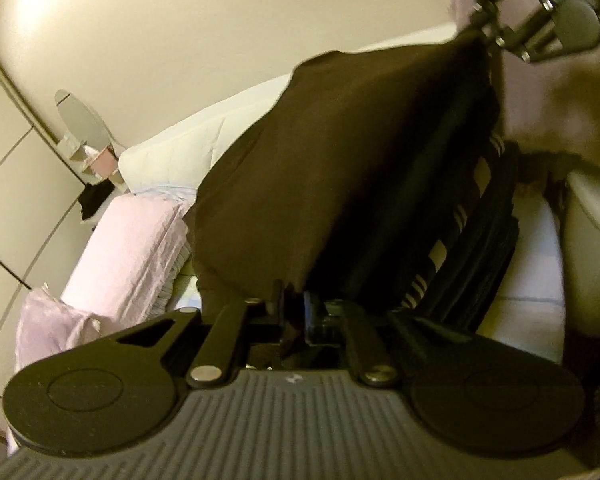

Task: Fold clothes
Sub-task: 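Press and square the sweater on the stack with both open grippers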

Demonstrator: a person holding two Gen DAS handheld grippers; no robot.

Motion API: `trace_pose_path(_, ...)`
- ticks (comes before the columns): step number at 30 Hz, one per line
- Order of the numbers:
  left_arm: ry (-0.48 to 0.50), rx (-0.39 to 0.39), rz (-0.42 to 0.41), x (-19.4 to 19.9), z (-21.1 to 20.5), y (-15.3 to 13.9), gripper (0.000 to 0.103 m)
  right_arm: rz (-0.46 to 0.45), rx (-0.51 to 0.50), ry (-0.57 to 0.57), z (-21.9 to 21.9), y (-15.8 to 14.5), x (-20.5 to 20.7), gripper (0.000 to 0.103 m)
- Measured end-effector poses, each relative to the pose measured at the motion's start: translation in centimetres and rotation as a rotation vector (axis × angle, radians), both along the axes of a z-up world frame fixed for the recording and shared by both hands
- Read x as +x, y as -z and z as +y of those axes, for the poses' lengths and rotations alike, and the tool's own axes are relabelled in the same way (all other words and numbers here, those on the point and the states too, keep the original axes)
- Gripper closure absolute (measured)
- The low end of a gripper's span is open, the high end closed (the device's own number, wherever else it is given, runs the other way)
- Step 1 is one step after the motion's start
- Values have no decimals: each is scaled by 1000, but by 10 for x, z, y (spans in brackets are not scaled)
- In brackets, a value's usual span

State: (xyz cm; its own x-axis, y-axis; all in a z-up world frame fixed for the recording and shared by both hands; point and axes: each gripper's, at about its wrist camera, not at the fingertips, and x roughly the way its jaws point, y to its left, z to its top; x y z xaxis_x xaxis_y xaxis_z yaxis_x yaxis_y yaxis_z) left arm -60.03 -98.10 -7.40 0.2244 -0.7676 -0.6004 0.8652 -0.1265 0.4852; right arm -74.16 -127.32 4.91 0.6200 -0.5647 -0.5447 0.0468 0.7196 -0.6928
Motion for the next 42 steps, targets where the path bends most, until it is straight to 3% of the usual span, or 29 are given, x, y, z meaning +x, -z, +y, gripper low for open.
trace_pose_path(5, -58, -34, 58, 16, 17, -12, 94, -29, 50, 90, 10, -14, -9, 90)
trace_pose_path(8, -84, -109, 105, 25, 30, -27, 94, -92, 116, 125, 18, -30, -13, 90)
trace_pose_path(13, -138, -65, 188, 38, 13, -17, 90, -271, 271, 87, 24, -68, 4, 90)
trace_pose_path(16, -171, -39, 237, 46, 3, -11, 90, -346, 406, 145, 0, -75, 24, 90)
trace_pose_path(22, -235, 13, 336, 62, -18, 0, 89, -276, 573, 276, -41, -39, 42, 90)
trace_pose_path(29, -279, -2, 353, 62, -16, -11, 84, -320, 580, 329, -34, -49, 39, 90)
trace_pose_path(32, -307, -7, 335, 63, -16, -10, 69, -325, 557, 379, -26, -49, 36, 78)
trace_pose_path(34, -313, -12, 325, 63, -15, -11, 62, -342, 539, 425, -23, -54, 35, 49)
trace_pose_path(36, -317, -32, 330, 63, -11, -13, 53, -365, 520, 469, -20, -59, 32, 36)
trace_pose_path(38, -315, -52, 342, 62, -5, -17, 43, -377, 514, 498, -16, -63, 26, 35)
trace_pose_path(42, -317, -86, 386, 62, 15, -27, 35, -382, 514, 575, -1, -68, 17, 34)
